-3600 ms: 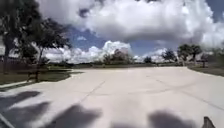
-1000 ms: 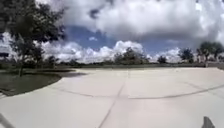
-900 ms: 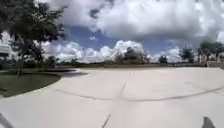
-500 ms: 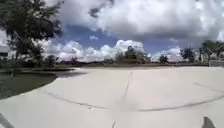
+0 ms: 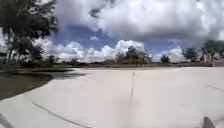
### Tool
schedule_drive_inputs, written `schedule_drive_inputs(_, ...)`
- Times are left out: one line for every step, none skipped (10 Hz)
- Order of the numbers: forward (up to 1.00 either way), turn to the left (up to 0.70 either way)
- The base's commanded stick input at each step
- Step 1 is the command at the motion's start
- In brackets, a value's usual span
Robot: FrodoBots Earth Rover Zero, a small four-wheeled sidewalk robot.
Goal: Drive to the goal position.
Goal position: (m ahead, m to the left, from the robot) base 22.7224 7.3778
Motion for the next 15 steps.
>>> schedule_drive_inputs(0.85,0.0)
schedule_drive_inputs(0.85,0.01)
schedule_drive_inputs(0.85,0.05)
schedule_drive_inputs(0.85,0.2)
schedule_drive_inputs(0.85,0.34)
schedule_drive_inputs(0.85,0.34)
schedule_drive_inputs(0.85,0.34)
schedule_drive_inputs(0.85,0.34)
schedule_drive_inputs(0.85,0.0)
schedule_drive_inputs(0.85,0.0)
schedule_drive_inputs(0.85,0.0)
schedule_drive_inputs(0.85,0.0)
schedule_drive_inputs(0.85,0.0)
schedule_drive_inputs(0.85,0.0)
schedule_drive_inputs(0.85,0.0)
